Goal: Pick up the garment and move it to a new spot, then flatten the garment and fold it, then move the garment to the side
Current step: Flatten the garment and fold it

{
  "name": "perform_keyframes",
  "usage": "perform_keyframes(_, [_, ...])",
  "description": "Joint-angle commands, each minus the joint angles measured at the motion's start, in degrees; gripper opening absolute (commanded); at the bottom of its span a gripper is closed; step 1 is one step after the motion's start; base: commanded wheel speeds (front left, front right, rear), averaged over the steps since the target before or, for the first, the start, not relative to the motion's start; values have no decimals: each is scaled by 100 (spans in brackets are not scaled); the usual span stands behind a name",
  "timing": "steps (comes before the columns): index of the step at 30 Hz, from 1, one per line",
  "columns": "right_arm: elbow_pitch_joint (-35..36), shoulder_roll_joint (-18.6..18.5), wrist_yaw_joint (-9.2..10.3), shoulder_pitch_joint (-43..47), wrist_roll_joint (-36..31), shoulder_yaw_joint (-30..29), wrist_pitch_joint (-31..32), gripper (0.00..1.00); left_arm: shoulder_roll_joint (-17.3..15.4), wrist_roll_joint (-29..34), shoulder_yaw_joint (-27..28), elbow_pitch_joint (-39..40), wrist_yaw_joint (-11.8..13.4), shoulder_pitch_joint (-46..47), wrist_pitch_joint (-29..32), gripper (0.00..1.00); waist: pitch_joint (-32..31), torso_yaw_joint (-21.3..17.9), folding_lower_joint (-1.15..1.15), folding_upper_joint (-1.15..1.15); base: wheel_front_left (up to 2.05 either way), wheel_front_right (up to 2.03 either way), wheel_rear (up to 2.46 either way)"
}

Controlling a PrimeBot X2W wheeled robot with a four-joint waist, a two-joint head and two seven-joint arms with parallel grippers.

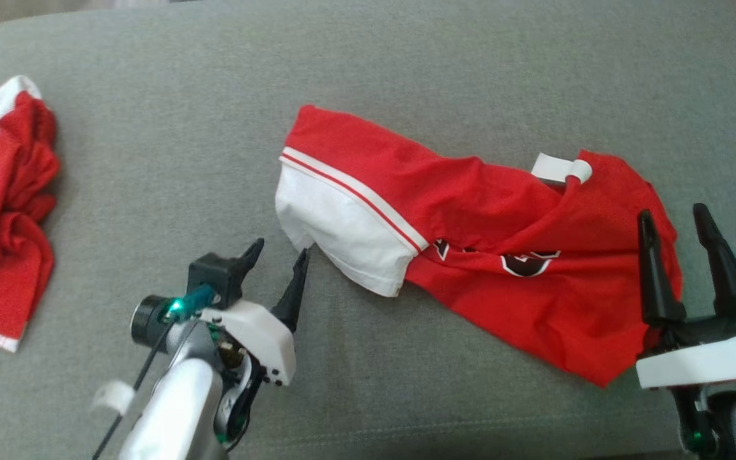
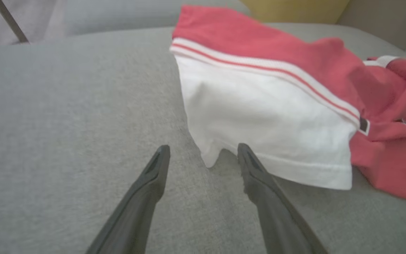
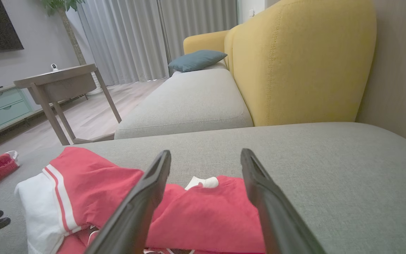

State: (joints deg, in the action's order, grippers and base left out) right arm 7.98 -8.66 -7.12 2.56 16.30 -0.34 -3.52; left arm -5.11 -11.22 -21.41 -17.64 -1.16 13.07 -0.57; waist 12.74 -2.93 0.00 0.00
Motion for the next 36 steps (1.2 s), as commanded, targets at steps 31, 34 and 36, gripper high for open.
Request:
perform_keyframes(31, [-968, -2129, -36, -1619, 1383, 636, 1656, 100, 79, -345, -69, -1464, -282, 1523, -601, 0, 782, -20, 0, 0, 0, 0, 0])
perform_keyframes(34, [-1200, -2505, -36, -1995, 1724, 1035, 2020, 100, 100, -347, -120, -1403, -262, 1587, -645, 0, 928, 94, 0, 0, 0, 0, 0])
perform_keyframes(36, [-1260, -2623, -36, -2104, 1812, 1147, 2107, 100, 108, -350, -139, -1387, -258, 1609, -658, 0, 975, 136, 0, 0, 0, 0, 0])
